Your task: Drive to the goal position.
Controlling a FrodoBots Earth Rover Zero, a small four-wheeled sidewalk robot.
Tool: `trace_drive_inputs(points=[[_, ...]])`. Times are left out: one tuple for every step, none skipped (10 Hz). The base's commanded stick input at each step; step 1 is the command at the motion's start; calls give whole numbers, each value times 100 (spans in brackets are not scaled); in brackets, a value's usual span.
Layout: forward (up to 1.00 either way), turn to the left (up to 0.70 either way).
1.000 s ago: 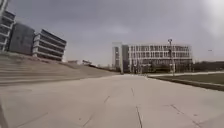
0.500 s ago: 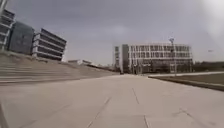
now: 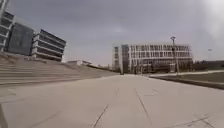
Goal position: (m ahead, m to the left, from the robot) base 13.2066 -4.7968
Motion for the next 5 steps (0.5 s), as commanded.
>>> trace_drive_inputs(points=[[70, 0], [70, 0], [70, 0], [70, 0], [70, 0]])
